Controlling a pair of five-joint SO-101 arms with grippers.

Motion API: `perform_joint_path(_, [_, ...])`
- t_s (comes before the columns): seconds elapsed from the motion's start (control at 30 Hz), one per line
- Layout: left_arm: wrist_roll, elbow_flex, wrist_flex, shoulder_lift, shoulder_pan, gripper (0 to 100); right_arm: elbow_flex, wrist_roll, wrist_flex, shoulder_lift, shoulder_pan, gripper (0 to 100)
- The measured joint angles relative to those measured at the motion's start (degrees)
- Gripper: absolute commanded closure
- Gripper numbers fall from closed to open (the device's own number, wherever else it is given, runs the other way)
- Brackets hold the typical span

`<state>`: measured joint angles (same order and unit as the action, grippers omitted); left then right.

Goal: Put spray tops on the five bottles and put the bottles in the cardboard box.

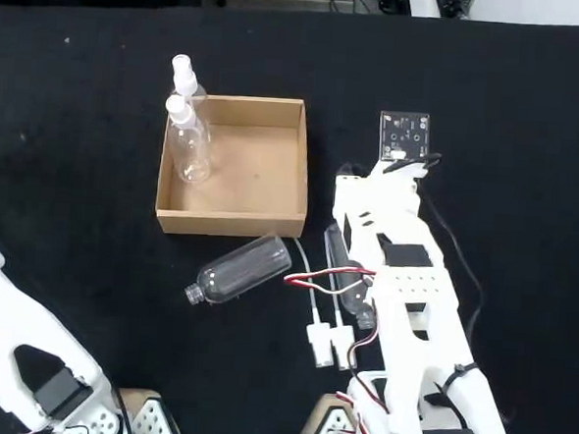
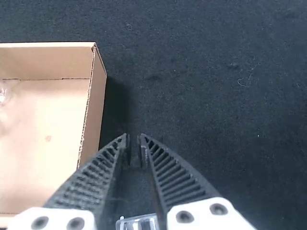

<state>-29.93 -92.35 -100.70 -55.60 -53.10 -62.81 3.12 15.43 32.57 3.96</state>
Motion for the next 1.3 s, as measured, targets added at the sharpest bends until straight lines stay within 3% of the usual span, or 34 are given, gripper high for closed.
perform_joint_path(0.5, [6.59,0.00,0.00,14.95,0.00,88,0.00,0.00,0.00,0.00,0.00,98.7])
perform_joint_path(1.3, [20.04,-0.53,-0.09,51.25,0.00,88,0.00,0.00,0.00,0.00,0.00,98.7])
